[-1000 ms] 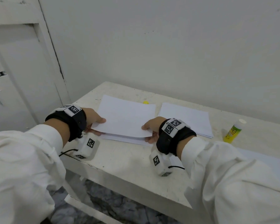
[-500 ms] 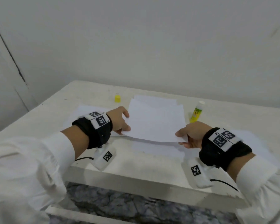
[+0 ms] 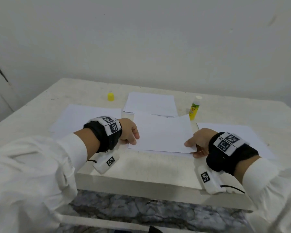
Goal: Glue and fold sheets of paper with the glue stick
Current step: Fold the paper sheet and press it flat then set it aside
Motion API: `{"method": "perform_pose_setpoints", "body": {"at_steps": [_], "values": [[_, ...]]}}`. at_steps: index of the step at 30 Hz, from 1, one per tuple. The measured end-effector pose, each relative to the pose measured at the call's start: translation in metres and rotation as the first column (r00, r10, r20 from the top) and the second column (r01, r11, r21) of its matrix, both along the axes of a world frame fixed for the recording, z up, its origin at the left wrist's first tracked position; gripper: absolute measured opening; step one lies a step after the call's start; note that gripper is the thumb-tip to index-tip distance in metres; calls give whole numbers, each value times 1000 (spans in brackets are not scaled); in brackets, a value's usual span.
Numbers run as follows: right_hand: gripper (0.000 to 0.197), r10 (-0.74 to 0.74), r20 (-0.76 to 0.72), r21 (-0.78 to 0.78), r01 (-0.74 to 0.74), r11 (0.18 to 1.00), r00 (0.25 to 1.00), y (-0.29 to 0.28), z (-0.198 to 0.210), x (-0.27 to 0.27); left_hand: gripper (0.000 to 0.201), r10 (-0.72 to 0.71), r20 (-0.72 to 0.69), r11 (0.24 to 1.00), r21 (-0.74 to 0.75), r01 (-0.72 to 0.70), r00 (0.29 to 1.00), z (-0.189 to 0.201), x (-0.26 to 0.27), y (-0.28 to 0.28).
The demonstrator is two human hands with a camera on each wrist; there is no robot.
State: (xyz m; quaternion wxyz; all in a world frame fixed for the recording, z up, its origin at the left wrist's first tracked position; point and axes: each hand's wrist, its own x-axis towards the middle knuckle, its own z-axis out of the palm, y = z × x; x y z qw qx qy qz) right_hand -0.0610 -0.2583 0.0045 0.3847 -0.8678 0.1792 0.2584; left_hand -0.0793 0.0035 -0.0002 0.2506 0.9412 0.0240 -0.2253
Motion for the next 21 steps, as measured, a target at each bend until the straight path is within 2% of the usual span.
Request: {"method": "perform_pose_setpoints", "body": {"at_steps": [15,19,21], "values": [[26,33,-3,8,-33,999,999,-1,-1,2,21,-37,-25,997,63,38,999,0,1,4],[25,80,-11,-38,-81,996,997,1,-1,3,19,-52,-17,993,103,54,998,0,0,1],[21,145,-8,-123,-145,982,989,4,1,3,17,-64,0,989,136,64,998,0,-1,-1]]}}
